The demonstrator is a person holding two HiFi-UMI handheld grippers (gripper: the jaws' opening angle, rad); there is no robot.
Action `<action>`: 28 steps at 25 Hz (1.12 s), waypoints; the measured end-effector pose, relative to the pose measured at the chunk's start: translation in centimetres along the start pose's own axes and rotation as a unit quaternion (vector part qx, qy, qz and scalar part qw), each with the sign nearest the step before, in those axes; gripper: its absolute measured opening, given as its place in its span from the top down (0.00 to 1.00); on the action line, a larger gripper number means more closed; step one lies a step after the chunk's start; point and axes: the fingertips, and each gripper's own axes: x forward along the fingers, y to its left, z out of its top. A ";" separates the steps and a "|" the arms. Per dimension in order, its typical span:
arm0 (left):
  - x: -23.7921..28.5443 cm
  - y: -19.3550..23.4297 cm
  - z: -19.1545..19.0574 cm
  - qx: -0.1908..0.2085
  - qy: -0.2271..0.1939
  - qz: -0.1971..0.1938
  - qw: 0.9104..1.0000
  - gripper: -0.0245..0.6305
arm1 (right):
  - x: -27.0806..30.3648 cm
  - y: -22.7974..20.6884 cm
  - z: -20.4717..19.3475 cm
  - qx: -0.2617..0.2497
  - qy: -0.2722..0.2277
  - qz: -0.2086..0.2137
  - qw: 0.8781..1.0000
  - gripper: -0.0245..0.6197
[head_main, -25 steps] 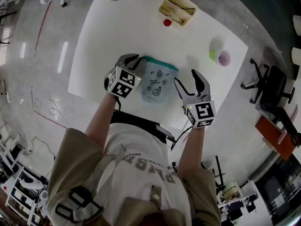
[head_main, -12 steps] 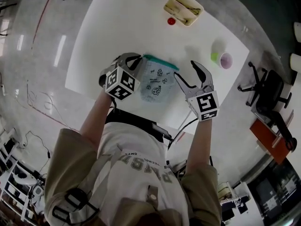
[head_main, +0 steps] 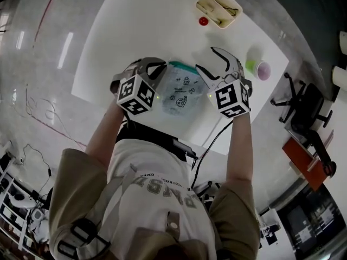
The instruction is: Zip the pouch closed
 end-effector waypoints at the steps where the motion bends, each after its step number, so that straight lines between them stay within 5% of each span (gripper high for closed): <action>1: 0.0 -0.1 0.1 0.003 -0.002 -0.003 1.000 0.93 | 0.6 0.1 0.1 -0.019 0.008 0.008 1.000 0.52; 5: 0.1 -0.1 0.3 0.015 -0.008 -0.010 1.000 0.93 | 3.6 0.8 0.7 -0.116 0.035 0.043 0.992 0.52; 11: 0.5 -0.1 0.1 0.025 -0.014 -0.019 0.999 0.93 | 7.3 3.0 0.8 -0.259 0.072 0.098 0.958 0.52; 28: 0.8 0.6 0.5 0.051 -0.022 -0.033 0.998 0.93 | 9.3 6.4 1.2 -0.373 0.088 0.205 0.900 0.59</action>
